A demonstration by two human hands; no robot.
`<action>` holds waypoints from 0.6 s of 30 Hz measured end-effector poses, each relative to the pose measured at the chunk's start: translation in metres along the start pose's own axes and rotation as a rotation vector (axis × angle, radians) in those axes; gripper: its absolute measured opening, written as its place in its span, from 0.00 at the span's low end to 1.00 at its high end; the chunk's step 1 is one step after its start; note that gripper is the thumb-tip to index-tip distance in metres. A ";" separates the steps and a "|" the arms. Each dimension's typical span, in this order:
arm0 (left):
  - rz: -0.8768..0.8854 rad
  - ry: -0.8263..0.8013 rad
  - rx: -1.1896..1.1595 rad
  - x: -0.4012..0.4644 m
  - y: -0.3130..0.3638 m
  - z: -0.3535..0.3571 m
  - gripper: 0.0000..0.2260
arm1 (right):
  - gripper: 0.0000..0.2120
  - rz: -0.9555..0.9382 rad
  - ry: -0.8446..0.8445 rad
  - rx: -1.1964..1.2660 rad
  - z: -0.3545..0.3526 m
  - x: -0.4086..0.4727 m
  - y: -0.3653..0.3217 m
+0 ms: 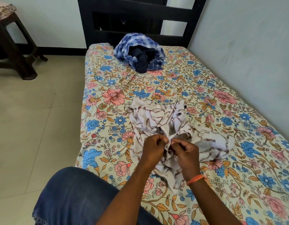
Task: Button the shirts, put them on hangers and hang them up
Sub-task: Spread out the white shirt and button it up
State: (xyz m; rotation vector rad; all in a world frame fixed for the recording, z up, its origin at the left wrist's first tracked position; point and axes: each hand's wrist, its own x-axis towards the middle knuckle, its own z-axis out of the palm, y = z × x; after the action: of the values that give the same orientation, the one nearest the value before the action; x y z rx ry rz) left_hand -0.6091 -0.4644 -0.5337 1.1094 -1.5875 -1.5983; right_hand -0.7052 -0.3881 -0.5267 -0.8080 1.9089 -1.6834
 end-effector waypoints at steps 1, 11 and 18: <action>0.002 -0.001 -0.002 0.000 -0.001 0.000 0.08 | 0.12 0.021 -0.016 0.014 -0.001 0.001 -0.001; -0.088 -0.007 -0.061 0.001 0.002 -0.004 0.09 | 0.09 -0.041 0.025 -0.141 0.005 -0.002 -0.005; -0.053 -0.031 -0.076 -0.004 0.006 -0.007 0.07 | 0.14 -0.156 0.094 -0.300 0.012 -0.007 -0.002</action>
State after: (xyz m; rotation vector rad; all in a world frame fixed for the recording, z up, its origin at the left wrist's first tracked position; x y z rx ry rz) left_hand -0.6018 -0.4650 -0.5266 1.0987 -1.5157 -1.7040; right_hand -0.6916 -0.3922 -0.5267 -1.0310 2.2508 -1.5662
